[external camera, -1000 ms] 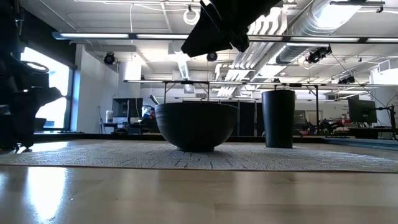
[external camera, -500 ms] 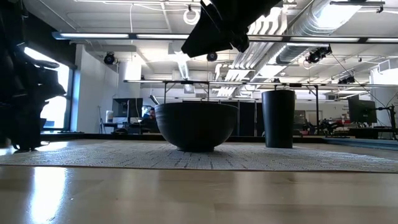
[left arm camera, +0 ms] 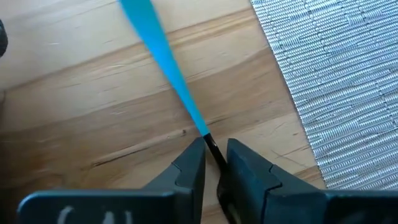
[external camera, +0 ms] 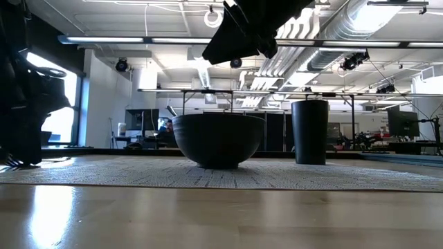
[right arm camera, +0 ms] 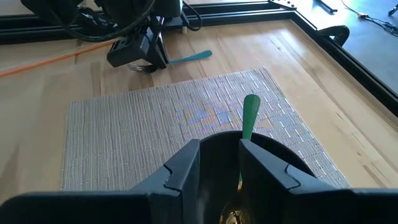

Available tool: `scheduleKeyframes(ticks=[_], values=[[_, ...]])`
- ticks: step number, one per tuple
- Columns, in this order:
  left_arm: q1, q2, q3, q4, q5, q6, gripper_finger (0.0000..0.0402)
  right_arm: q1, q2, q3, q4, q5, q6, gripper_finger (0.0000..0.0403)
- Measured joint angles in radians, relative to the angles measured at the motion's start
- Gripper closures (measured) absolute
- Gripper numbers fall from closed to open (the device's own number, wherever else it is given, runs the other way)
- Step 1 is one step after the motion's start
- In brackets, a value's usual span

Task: Pick & Place Utensil
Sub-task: Put the blue fork into the black bowl on the gray mat

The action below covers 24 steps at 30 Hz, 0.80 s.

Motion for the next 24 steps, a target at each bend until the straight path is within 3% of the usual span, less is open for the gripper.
scheduleKeyframes(ticks=[7, 19, 24], values=[[0.000, 0.000, 0.000, -0.012, 0.003, 0.000, 0.0364, 0.000, 0.000, 0.000, 0.000, -0.002, 0.000, 0.0297], [0.000, 0.000, 0.001, -0.015, -0.053, -0.042, 0.0366, 0.000, 0.000, 0.000, 0.000, -0.007, 0.000, 0.0297], [0.000, 0.000, 0.001, -0.026, -0.005, -0.046, 0.0366, 0.000, 0.000, 0.000, 0.000, -0.007, 0.001, 0.0297]])
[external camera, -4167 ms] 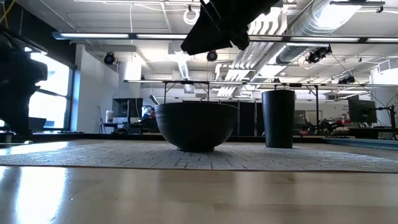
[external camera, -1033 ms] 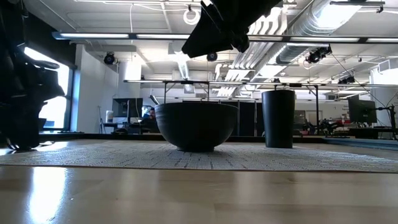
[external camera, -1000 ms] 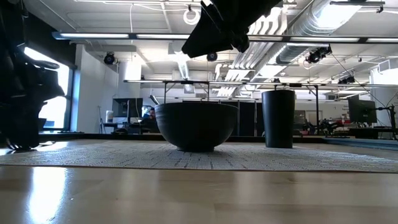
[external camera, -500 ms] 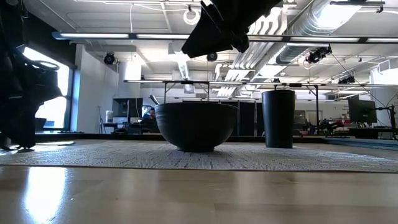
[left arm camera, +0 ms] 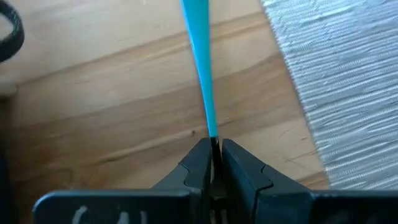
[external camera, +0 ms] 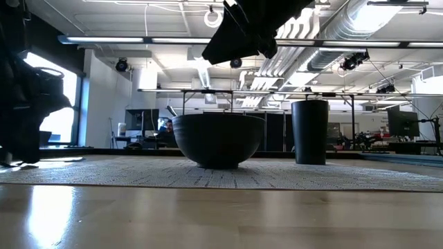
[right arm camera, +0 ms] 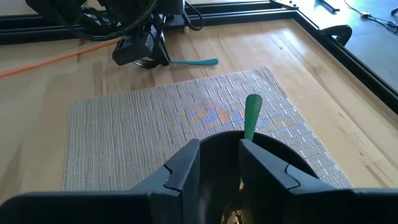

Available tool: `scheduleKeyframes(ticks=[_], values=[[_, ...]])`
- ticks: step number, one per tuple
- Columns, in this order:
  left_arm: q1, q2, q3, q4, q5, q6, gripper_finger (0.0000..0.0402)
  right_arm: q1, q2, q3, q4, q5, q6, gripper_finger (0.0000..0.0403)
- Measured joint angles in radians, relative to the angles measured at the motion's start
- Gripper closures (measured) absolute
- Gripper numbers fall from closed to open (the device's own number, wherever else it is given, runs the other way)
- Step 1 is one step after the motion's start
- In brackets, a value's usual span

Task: Pick & Place Utensil
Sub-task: Put the blue fork into the black bowl on the gray mat

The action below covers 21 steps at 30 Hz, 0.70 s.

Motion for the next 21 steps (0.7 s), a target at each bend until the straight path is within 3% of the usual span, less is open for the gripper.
scheduleKeyframes(ticks=[12, 21], values=[[0.012, -0.042, 0.002, -0.038, 0.140, 0.070, 0.0366, 0.000, 0.000, 0.000, 0.000, 0.000, 0.000, 0.0297], [0.217, -0.096, 0.003, -0.033, 0.322, 0.373, 0.0367, 0.000, 0.000, 0.000, 0.008, -0.001, 0.000, 0.0296]])
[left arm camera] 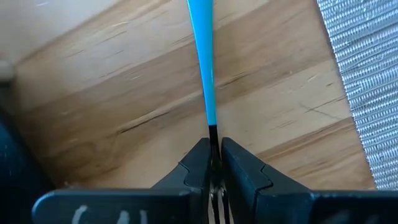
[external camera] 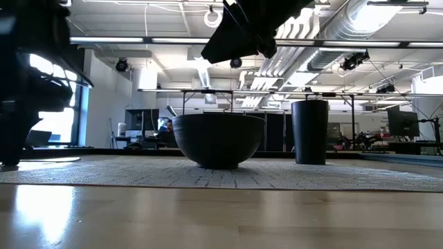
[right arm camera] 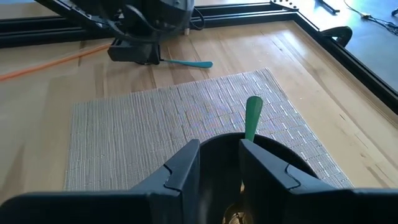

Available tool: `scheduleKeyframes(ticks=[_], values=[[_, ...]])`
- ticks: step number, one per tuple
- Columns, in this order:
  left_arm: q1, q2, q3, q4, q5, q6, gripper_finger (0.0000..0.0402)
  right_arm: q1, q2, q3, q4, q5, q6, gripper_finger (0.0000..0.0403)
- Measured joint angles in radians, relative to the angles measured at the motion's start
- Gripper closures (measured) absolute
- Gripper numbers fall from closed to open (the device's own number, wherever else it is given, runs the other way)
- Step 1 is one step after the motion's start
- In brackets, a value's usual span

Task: Pick & Place Utensil
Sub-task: Put the blue fork into the black bowl on the gray mat

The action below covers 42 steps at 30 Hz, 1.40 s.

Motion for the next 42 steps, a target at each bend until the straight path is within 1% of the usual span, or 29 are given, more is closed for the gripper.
scheduleKeyframes(ticks=[4, 8, 13, 17, 22, 25, 27, 29, 30, 31, 32, 34, 38, 42], values=[[0.111, 0.000, 0.001, 0.004, 0.067, 0.147, 0.0367, 0.000, 0.000, 0.000, 0.000, -0.007, 0.000, 0.0295], [0.196, 0.000, 0.000, 0.007, 0.121, 0.263, 0.0367, 0.000, 0.000, 0.000, 0.000, -0.007, 0.000, 0.0295], [0.269, 0.001, -0.002, 0.022, 0.180, 0.416, 0.0367, 0.000, 0.000, 0.000, 0.000, -0.008, 0.000, 0.0295], [0.295, 0.001, -0.003, 0.028, 0.192, 0.516, 0.0367, 0.000, 0.000, 0.000, 0.000, -0.016, 0.000, 0.0295], [0.293, 0.001, -0.003, 0.034, 0.176, 0.546, 0.0367, 0.000, 0.000, 0.000, 0.000, -0.016, 0.000, 0.0295], [0.293, 0.001, -0.003, 0.034, 0.160, 0.546, 0.0382, 0.000, -0.008, -0.001, -0.004, -0.007, 0.000, 0.0295], [0.293, 0.001, -0.003, 0.031, 0.155, 0.546, 0.0393, 0.007, -0.027, -0.001, -0.012, 0.004, -0.002, 0.0295], [0.293, 0.001, 0.004, 0.016, 0.148, 0.548, 0.0393, 0.019, -0.055, -0.001, -0.032, 0.017, -0.001, 0.0295], [0.293, 0.002, 0.014, 0.003, 0.139, 0.548, 0.0392, 0.028, -0.068, -0.001, -0.039, 0.023, 0.000, 0.0295], [0.293, 0.004, 0.025, -0.009, 0.109, 0.549, 0.0393, 0.038, -0.080, -0.001, -0.054, 0.029, -0.001, 0.0295], [0.293, -0.001, 0.038, -0.028, 0.064, 0.551, 0.0395, 0.048, -0.090, -0.001, -0.071, 0.035, -0.001, 0.0295], [0.294, -0.014, 0.074, -0.049, 0.034, 0.552, 0.0398, 0.067, -0.108, -0.001, -0.087, 0.045, -0.001, 0.0295], [0.287, -0.036, 0.172, -0.124, 0.045, 0.582, 0.0397, 0.110, -0.118, -0.007, -0.124, 0.073, 0.028, 0.0295], [0.261, -0.047, 0.307, -0.203, 0.016, 0.589, 0.0399, 0.159, -0.100, -0.011, -0.234, 0.082, 0.134, 0.0297]])
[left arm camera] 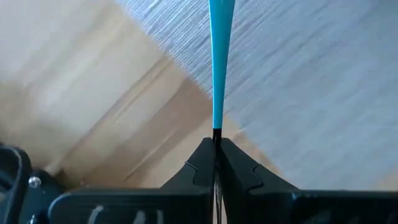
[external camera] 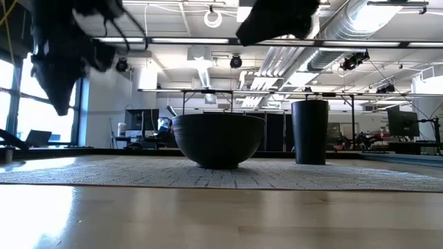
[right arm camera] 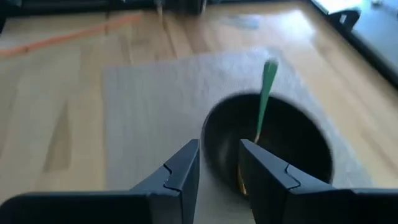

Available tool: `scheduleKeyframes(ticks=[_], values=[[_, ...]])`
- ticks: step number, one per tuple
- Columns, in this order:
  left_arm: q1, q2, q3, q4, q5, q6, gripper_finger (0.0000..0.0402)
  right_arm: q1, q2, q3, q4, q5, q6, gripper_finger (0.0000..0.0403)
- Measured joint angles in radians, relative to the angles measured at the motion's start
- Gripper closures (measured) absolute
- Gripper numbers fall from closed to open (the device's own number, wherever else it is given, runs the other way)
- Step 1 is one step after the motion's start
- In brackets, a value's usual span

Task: Pick & Place Utensil
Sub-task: Put the blue fork into the black bowl on the gray mat

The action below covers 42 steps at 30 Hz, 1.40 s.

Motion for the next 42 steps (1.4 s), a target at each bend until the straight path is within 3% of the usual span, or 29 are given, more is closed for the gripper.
scheduleKeyframes(ticks=[5, 11, 17, 27, 42], values=[[-0.028, 0.000, 0.196, -0.015, -0.080, 0.053, 0.0399, 0.058, 0.020, 0.000, -0.057, 0.035, 0.064, 0.0297], [-0.026, 0.031, 0.341, 0.171, -0.163, 0.247, 0.0400, 0.079, 0.022, -0.001, -0.048, 0.025, 0.073, 0.0297], [-0.026, 0.127, 0.350, 0.449, -0.156, 0.377, 0.0400, 0.101, 0.022, -0.077, 0.024, -0.016, 0.090, 0.0298], [-0.024, 0.395, 0.350, 0.737, -0.159, 0.449, 0.0401, 0.154, 0.024, -0.233, 0.205, -0.076, 0.146, 0.0298], [0.039, 0.610, 0.349, 0.824, -0.182, 0.450, 0.0401, 0.149, 0.023, -0.255, 0.273, -0.102, 0.137, 0.0298]])
